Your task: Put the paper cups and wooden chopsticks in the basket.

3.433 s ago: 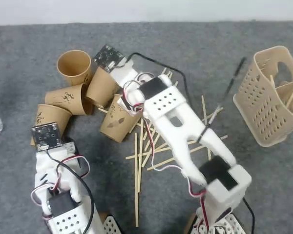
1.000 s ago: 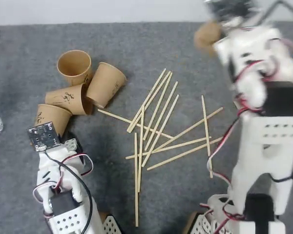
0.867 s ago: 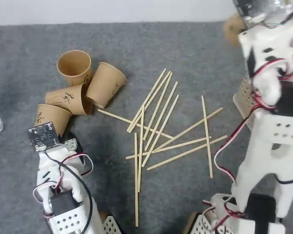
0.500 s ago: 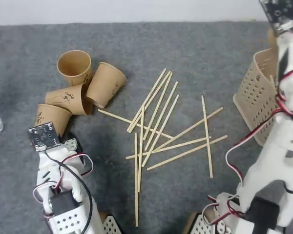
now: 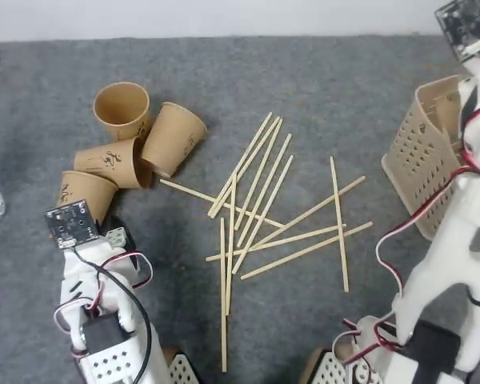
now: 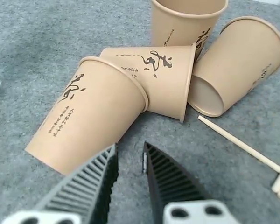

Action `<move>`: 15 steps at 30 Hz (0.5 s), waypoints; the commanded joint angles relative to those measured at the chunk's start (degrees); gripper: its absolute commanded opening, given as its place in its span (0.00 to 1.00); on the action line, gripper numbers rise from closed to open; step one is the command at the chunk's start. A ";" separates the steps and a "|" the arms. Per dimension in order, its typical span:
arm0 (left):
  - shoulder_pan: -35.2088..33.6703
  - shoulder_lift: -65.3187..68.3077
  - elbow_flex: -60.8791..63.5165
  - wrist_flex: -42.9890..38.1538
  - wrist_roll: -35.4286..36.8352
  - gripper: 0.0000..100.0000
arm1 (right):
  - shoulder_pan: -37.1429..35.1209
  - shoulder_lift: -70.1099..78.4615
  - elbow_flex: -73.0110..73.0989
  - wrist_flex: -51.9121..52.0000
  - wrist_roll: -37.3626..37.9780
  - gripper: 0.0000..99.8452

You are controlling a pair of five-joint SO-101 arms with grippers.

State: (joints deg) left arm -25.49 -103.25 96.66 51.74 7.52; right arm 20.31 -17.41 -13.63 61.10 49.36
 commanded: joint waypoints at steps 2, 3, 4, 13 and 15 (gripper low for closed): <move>0.35 -0.79 -0.31 -1.32 0.35 0.09 | 1.71 -0.75 0.88 -1.98 1.41 0.01; 0.35 -0.79 -0.31 -1.32 0.35 0.09 | 1.71 -0.75 1.14 -1.98 1.32 0.01; 0.35 -0.79 -0.31 -1.32 0.35 0.09 | 1.71 -0.75 1.23 -1.89 1.14 0.01; 0.44 -0.79 -0.31 -1.32 0.35 0.09 | -4.26 -0.75 0.97 -3.91 1.05 0.01; 0.44 -0.79 -0.31 -1.32 0.35 0.09 | -4.26 -0.75 0.97 -6.99 1.05 0.01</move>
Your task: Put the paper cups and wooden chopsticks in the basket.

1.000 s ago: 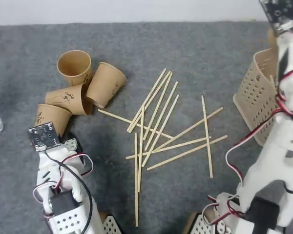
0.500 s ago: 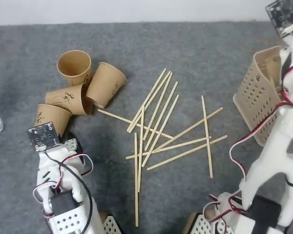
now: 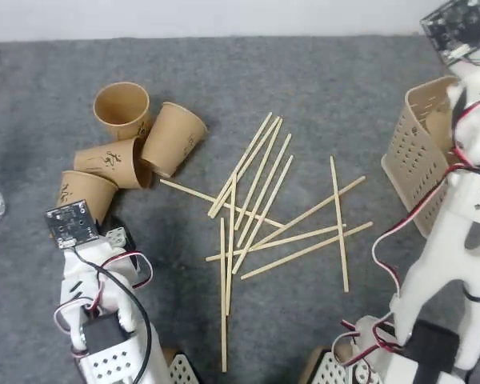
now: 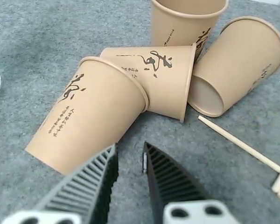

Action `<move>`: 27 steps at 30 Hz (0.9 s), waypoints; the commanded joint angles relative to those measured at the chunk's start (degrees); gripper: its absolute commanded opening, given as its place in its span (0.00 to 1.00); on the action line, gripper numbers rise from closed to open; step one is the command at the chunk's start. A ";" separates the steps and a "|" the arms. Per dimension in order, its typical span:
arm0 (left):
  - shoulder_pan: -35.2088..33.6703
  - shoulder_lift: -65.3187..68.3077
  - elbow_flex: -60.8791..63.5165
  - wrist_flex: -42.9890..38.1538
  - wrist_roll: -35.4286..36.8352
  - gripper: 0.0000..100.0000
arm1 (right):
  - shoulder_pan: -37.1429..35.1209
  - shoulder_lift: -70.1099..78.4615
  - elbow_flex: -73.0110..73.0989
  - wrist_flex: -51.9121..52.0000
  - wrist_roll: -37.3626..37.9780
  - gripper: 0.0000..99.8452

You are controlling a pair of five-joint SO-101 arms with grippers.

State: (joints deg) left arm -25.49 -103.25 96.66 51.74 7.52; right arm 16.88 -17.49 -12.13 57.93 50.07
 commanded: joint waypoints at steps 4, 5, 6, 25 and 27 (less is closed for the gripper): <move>0.44 -0.79 -0.31 -1.32 0.35 0.09 | 0.92 0.04 -0.26 -8.75 0.44 0.01; 0.44 -0.79 -0.31 -1.32 0.35 0.09 | 1.45 0.13 -0.18 -9.27 0.44 0.01; 0.44 -0.79 -0.31 -1.32 0.35 0.09 | 1.71 0.22 -0.09 -9.63 0.44 0.01; 0.44 -0.70 -0.31 -1.32 0.35 0.09 | 6.20 7.43 0.79 -16.57 0.35 0.01; 0.44 -0.70 -0.31 -1.32 0.35 0.09 | 6.02 7.78 0.79 -14.20 0.35 0.01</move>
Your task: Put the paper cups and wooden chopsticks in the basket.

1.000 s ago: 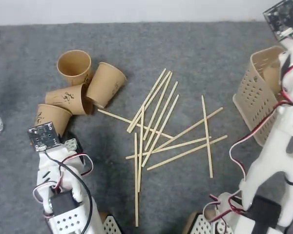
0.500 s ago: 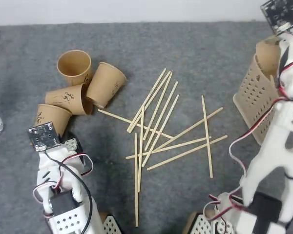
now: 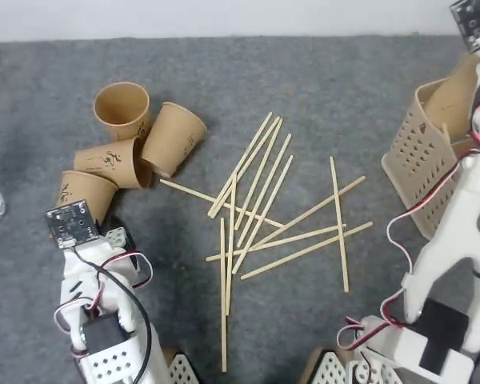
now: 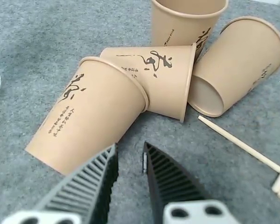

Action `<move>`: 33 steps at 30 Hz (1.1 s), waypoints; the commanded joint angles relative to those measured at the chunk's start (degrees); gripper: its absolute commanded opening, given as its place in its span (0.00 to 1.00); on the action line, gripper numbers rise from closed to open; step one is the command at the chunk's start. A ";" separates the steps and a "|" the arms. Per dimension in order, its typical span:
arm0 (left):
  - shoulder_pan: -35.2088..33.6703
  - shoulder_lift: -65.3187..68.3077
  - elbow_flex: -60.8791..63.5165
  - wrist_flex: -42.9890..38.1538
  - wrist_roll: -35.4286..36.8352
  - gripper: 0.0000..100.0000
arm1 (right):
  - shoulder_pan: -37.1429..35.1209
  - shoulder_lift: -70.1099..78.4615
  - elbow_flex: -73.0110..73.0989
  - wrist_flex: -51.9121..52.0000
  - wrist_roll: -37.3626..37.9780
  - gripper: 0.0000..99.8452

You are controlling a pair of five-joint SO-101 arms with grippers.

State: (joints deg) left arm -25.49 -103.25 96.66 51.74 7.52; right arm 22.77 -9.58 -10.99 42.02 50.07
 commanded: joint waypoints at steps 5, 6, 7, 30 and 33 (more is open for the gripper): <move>0.44 -0.70 -0.31 -1.32 0.35 0.09 | -1.71 -0.13 -0.35 8.22 0.44 0.01; 0.44 -0.70 -0.31 -1.32 0.35 0.09 | -2.51 -0.31 -0.35 9.71 0.44 0.01; 0.44 -0.70 -0.31 -1.32 0.35 0.09 | -3.21 -0.57 -0.35 11.74 0.44 0.01; 0.44 -0.70 -0.31 -1.32 0.35 0.09 | -13.23 -5.14 -6.51 27.21 -9.58 0.01; 0.44 -0.70 -0.31 -1.32 0.35 0.09 | -15.52 -7.43 -8.44 28.53 -10.37 0.01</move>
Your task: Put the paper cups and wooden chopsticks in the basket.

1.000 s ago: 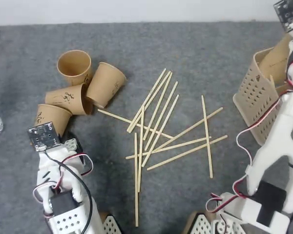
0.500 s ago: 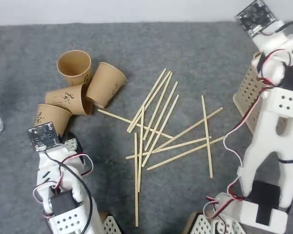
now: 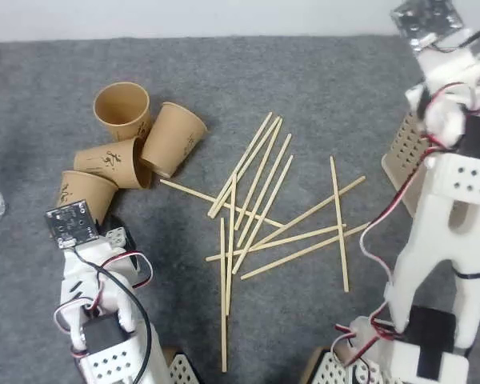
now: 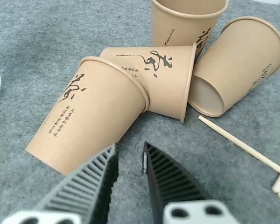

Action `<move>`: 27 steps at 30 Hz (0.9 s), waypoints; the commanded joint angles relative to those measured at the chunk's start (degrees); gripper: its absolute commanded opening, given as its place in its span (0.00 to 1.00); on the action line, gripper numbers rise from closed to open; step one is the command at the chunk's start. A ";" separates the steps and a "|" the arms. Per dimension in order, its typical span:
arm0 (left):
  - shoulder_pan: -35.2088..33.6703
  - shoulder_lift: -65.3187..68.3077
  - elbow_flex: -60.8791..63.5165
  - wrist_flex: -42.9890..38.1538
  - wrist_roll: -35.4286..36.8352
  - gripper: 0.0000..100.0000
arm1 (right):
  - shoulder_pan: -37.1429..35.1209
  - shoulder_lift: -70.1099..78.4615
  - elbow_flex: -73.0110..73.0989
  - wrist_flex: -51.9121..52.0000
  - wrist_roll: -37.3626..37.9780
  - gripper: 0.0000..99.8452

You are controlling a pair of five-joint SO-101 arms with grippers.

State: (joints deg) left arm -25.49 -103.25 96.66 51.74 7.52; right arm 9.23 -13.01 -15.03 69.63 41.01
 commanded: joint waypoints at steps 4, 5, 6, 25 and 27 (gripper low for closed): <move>0.44 -0.70 -0.31 -1.32 0.35 0.09 | -3.91 -6.64 -8.26 4.97 -8.44 0.02; 0.44 -0.79 -0.31 -1.32 0.35 0.09 | -5.85 -6.81 -8.88 7.60 -10.02 0.04; 0.44 -0.79 -0.31 -1.32 0.35 0.09 | -7.96 -6.90 -9.32 10.42 -10.55 0.07; -14.42 -0.97 -0.31 -7.47 0.88 0.09 | -42.68 16.13 -9.76 9.45 -23.82 0.13; -15.65 -0.97 -0.31 -8.62 2.02 0.09 | -43.56 20.79 -9.76 5.14 -23.91 0.13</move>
State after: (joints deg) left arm -38.59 -103.25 96.66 46.20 7.52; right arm -32.62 3.52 -22.33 80.18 17.71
